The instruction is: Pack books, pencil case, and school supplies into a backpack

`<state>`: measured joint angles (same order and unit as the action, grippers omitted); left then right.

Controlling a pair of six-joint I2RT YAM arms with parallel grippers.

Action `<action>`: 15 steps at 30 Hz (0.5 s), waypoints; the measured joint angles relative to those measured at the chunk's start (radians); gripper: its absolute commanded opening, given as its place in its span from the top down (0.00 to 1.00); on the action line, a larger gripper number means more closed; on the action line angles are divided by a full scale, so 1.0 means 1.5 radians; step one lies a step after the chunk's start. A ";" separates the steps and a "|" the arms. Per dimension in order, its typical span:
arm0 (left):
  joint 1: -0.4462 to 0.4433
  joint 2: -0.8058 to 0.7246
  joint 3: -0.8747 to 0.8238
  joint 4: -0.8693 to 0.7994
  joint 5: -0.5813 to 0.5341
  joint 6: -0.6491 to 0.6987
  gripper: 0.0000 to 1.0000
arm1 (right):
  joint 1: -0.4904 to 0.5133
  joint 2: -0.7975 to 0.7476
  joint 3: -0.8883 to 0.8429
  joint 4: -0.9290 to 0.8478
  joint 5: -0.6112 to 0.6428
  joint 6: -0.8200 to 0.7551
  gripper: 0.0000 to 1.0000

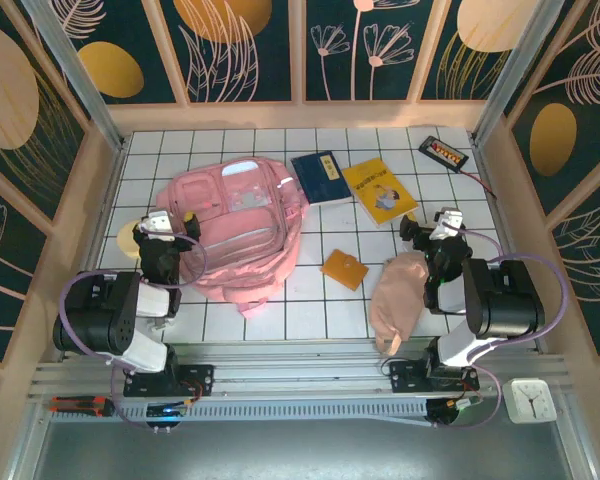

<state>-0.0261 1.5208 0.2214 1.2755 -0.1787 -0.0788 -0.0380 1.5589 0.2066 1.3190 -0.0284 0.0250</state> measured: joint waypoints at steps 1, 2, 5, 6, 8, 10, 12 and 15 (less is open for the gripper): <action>0.000 0.000 0.000 0.000 0.000 0.000 0.01 | 0.000 0.000 0.000 0.000 0.000 0.000 0.01; 0.000 0.000 0.000 0.000 0.002 0.000 0.01 | 0.000 0.000 0.000 0.000 0.000 0.000 0.01; 0.000 0.000 0.000 0.000 0.010 0.001 0.01 | 0.000 0.000 0.000 0.000 0.000 0.000 0.01; 0.000 0.000 0.000 0.000 0.010 0.001 0.01 | 0.000 0.000 0.000 0.000 0.000 0.000 0.01; 0.000 0.000 0.000 0.000 0.010 0.001 0.01 | 0.000 0.000 0.000 0.000 0.000 0.000 0.01; 0.000 0.000 0.000 0.000 0.010 0.001 0.01 | 0.000 0.000 0.000 0.000 0.000 0.000 0.01; 0.000 0.000 0.000 0.000 0.010 0.001 0.01 | 0.000 0.000 0.000 0.000 0.000 0.000 0.01; 0.000 0.000 0.000 0.000 0.007 0.000 0.01 | 0.000 0.000 0.000 0.000 0.000 0.000 0.01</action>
<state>-0.0261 1.5208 0.2214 1.2755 -0.1684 -0.0788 -0.0380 1.5589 0.2066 1.3190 -0.0284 0.0250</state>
